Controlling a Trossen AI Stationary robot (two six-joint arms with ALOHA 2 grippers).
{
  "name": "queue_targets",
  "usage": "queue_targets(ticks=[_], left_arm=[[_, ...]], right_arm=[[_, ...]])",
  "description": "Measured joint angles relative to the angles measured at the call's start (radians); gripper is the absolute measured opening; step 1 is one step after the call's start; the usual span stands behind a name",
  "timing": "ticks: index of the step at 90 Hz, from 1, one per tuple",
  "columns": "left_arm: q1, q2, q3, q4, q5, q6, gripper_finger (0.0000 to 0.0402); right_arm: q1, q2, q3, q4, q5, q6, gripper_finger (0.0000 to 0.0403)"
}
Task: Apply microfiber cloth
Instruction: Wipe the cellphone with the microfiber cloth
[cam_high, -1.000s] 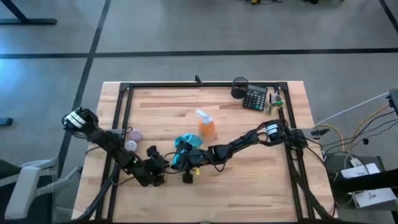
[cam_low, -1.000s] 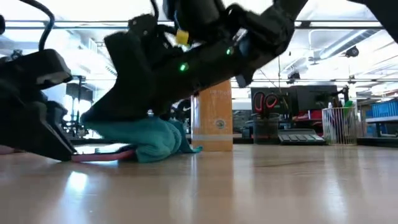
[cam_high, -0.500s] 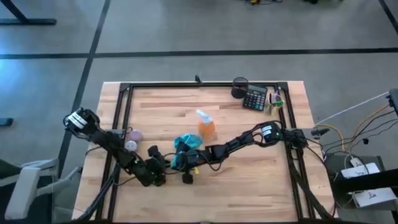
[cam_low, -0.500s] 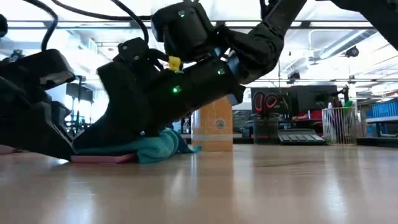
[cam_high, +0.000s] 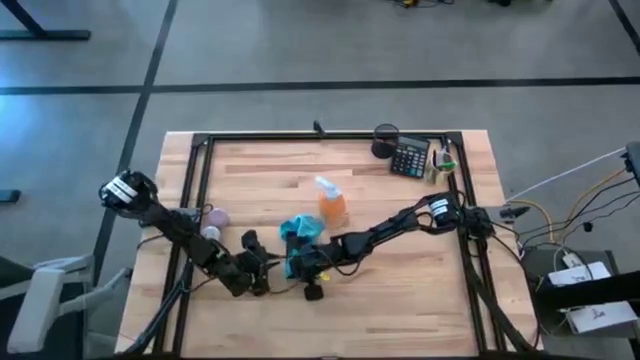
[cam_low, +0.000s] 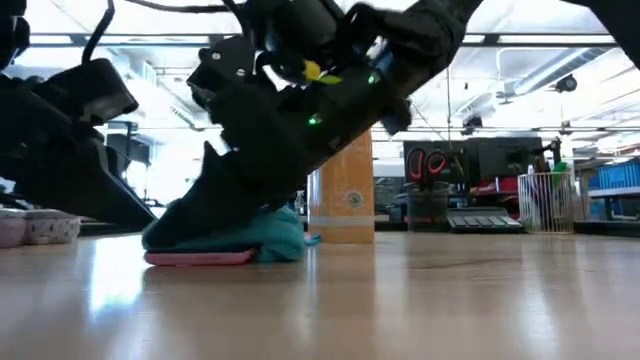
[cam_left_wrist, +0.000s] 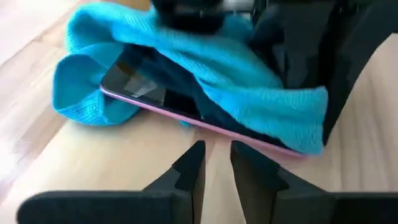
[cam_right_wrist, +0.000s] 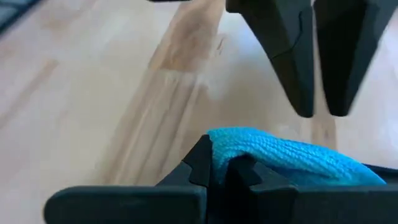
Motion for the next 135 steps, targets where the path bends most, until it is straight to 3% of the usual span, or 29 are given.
queue_targets(ticks=[9, 35, 55, 78, 105, 135], left_arm=[[0.029, 0.027, 0.019, -0.002, 0.0, 0.024, 0.0062], [0.201, 0.046, 0.091, 0.008, 0.0, 0.203, 0.0061], [0.282, 0.071, 0.04, 0.044, 0.045, 0.199, 0.0062], [0.298, 0.183, 0.002, 0.16, 0.039, 0.191, 0.0062], [0.299, 0.239, -0.032, 0.315, 0.05, 0.212, 0.0062], [0.299, 0.239, -0.033, 0.324, 0.064, 0.232, 0.0065]], right_arm=[[0.011, -0.026, -0.001, -0.06, 0.008, -0.02, 0.0], [0.027, -0.003, -0.003, -0.009, 0.065, 0.0, 0.0], [0.046, -0.002, -0.007, -0.004, 0.149, -0.002, 0.0], [0.063, -0.017, -0.066, 0.037, 0.15, 0.089, 0.0], [0.121, -0.101, -0.212, 0.073, 0.354, 0.299, 0.0], [0.202, -0.227, -0.43, 0.135, 0.746, 0.506, 0.0]])
